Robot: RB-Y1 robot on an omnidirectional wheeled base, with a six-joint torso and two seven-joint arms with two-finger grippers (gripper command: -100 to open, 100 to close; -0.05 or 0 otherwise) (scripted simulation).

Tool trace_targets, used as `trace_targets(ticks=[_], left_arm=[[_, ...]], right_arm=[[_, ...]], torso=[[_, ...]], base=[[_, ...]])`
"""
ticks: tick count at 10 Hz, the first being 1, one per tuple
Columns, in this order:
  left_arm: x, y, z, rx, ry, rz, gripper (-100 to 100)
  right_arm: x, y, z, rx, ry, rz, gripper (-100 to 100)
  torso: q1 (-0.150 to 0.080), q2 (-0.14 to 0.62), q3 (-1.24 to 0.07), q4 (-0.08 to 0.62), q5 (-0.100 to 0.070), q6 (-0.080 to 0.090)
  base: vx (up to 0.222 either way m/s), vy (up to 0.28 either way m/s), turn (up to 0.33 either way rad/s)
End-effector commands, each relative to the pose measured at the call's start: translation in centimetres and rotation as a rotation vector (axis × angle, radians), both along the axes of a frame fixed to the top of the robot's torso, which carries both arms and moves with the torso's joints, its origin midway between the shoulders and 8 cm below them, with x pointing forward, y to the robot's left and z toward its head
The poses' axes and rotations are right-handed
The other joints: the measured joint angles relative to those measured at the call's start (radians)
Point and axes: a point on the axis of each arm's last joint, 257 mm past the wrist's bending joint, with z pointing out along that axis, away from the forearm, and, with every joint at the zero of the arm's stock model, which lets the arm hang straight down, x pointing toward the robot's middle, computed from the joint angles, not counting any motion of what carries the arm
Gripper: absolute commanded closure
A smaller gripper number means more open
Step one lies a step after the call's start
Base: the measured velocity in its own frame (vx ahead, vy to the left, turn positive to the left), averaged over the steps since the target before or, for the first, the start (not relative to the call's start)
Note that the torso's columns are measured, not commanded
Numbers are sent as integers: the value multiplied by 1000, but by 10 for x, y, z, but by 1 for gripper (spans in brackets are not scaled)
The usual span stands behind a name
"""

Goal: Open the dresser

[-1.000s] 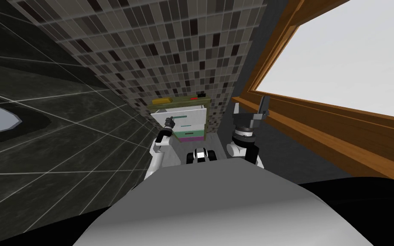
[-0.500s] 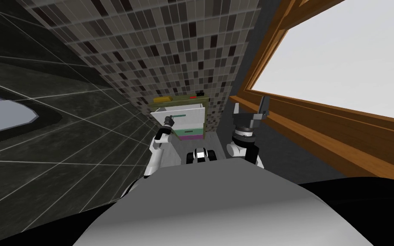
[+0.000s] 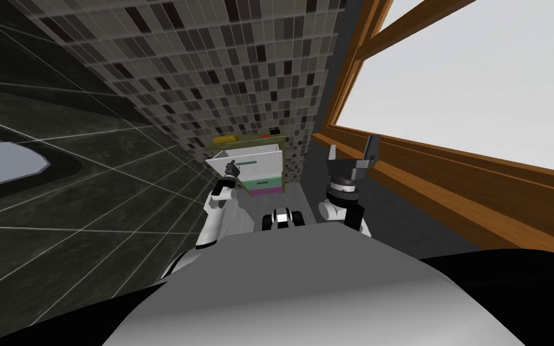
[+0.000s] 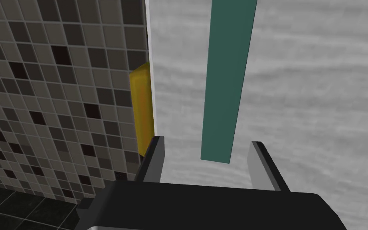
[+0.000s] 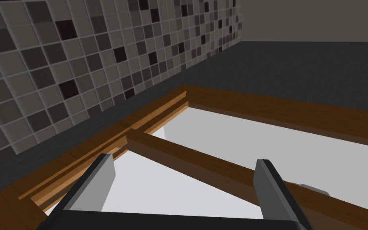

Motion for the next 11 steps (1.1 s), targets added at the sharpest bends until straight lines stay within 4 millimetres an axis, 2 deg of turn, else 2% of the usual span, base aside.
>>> trace_targets(ticks=[1,7,8,9,11], left_arm=[[-12,23,16,-3,1,14,-100],[-35,56,51,3,1,27,-100],[-32,55,44,1,8,27,-100],[-33,56,44,0,11,28,0],[-33,56,42,-1,15,28,0]], right_arm=[[0,0,0,0,0,0,0],[0,0,0,0,0,0,0],[0,0,0,0,0,0,0],[0,0,0,0,0,0,0],[0,0,0,0,0,0,0]], torso=[[-1,-2,-1,0,-1,0],[1,11,6,4,0,-1],[0,12,7,7,-2,-1],[0,12,7,6,-2,-1],[0,11,6,5,-1,-1]], base=[[63,-63,-22],[34,-47,-36],[8,-17,-1],[0,0,0],[0,0,0]])
